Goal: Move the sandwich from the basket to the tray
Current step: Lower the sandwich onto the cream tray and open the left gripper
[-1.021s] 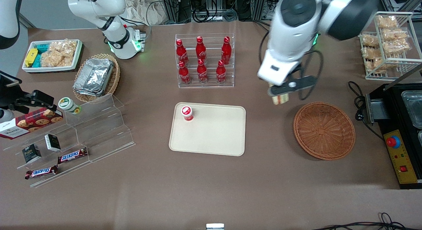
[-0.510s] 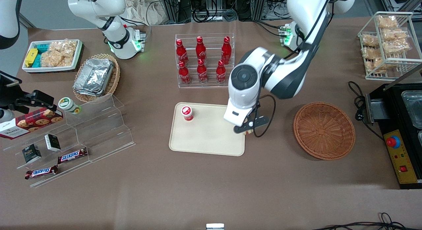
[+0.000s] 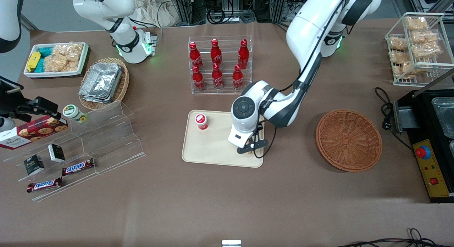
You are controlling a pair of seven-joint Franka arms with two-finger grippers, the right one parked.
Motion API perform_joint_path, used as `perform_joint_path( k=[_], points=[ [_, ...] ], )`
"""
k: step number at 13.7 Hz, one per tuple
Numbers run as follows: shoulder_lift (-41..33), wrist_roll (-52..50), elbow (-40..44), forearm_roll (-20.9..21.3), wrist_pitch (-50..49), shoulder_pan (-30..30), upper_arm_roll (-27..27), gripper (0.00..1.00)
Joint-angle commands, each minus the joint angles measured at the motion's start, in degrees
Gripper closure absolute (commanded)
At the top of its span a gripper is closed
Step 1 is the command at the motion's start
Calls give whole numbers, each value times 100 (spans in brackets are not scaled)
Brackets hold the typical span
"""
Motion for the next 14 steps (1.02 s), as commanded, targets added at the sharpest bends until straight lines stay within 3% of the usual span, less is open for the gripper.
perform_joint_path(
  k=[1, 2, 6, 14],
  points=[
    [23, -149, 188, 128, -32, -71, 90, 33],
    [5, -158, 188, 137, -41, -62, 90, 0],
    [-626, -430, 188, 111, -452, -1, 107, 0],
    [-2489, -299, 92, -125, -2018, 1035, 99, 0]
  ],
)
